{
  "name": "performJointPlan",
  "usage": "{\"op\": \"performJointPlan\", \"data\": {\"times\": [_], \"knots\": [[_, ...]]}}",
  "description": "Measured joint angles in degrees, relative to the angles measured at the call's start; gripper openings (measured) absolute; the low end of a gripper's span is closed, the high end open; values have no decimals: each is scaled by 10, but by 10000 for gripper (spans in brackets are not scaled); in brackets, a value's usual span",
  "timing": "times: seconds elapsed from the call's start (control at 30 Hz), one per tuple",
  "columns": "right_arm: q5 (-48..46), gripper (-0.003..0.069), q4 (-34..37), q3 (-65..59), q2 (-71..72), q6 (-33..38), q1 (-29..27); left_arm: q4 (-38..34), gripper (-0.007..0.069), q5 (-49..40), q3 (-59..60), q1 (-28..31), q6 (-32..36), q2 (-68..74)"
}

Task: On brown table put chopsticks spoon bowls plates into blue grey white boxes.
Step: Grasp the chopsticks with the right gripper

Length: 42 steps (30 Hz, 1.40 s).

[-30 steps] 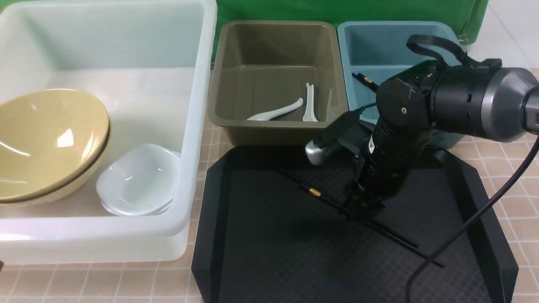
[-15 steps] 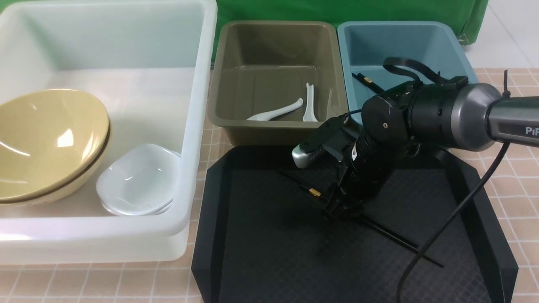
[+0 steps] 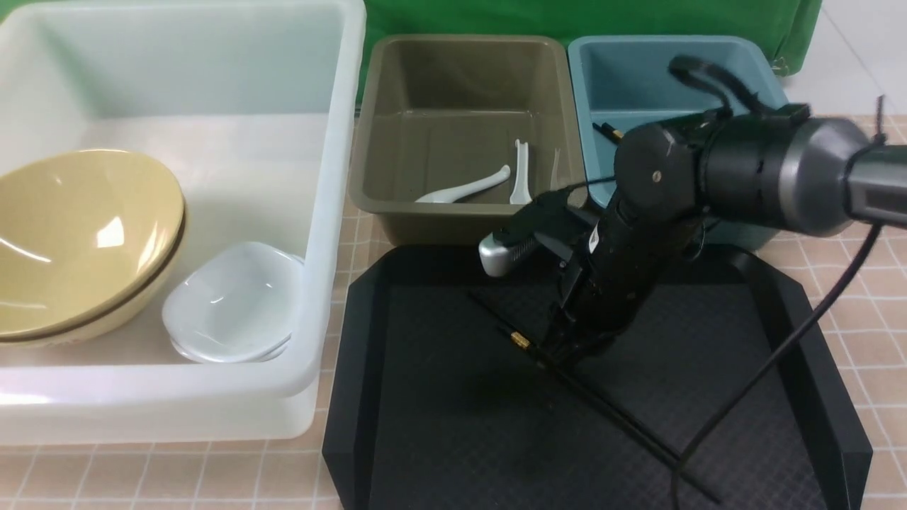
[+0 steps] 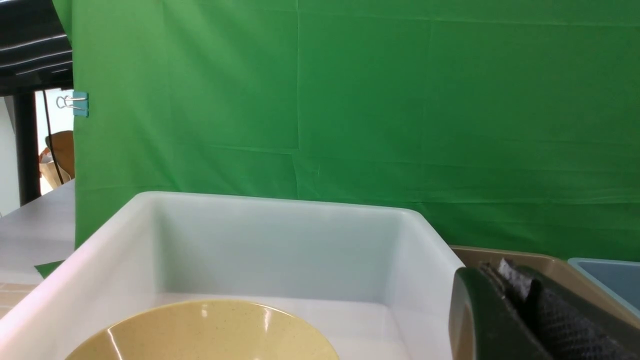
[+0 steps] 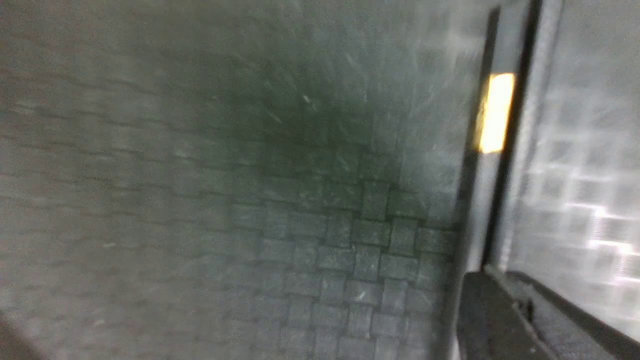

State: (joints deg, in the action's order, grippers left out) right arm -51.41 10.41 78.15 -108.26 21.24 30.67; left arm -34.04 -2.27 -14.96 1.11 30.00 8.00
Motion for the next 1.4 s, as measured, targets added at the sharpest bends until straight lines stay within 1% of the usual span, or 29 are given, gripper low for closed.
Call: {"op": "performJointPlan", "data": {"times": [0.2, 0.37, 0.47, 0.53, 0.63, 0.67, 0.73, 0.8, 0.9, 1.07, 1.13, 1.17, 1.2, 1.27, 1.3, 1.4], "knots": [[-8, 38, 3, 0, 40, 1, 0, 0, -11, 0, 0, 0, 0, 0], [-23, 38, 3, 0, 33, 2, 1, 0, -11, 0, 0, 0, 0, 0], [-46, 56, 3, 0, 13, 18, 1, 0, -11, 0, 0, 0, -4, 0], [-59, 96, 3, 0, -5, 27, 1, 0, -11, 0, 0, 0, -6, 0], [-59, 196, 2, 0, -29, 29, 1, 0, -11, 0, 0, 0, -8, 0], [-57, 211, 2, 0, -31, 29, 1, 0, -11, 0, 0, 0, -8, 0], [-36, 295, -9, 0, -40, 28, 4, 0, -11, 0, 0, 0, -8, 0], [-17, 334, -14, 0, -45, 28, 7, 0, -11, 0, 0, 0, -8, 0], [-8, 349, -18, 1, -53, 28, 15, 0, -11, 0, 0, 0, -8, 0], [0, 329, -39, 11, -66, 28, 34, 0, -11, 0, 3, 0, -8, 0], [4, 271, -65, 17, -74, 27, 46, 0, -11, 1, 7, 0, -8, 0], [3, 253, -74, 18, -74, 27, 50, 0, -11, 1, 7, 0, -8, 0], [3, 207, -81, 18, -75, 27, 56, 0, -11, 1, 7, 0, -8, 0], [1, 155, -91, 18, -75, 26, 63, 0, -11, 1, 7, 0, -8, 0], [-1, 143, -95, 20, -75, 26, 65, 0, -11, 1, 7, 0, -8, 0], [2, 143, -99, 20, -70, 26, 66, 0, -11, 1, 7, 0, -8, 0]]}}
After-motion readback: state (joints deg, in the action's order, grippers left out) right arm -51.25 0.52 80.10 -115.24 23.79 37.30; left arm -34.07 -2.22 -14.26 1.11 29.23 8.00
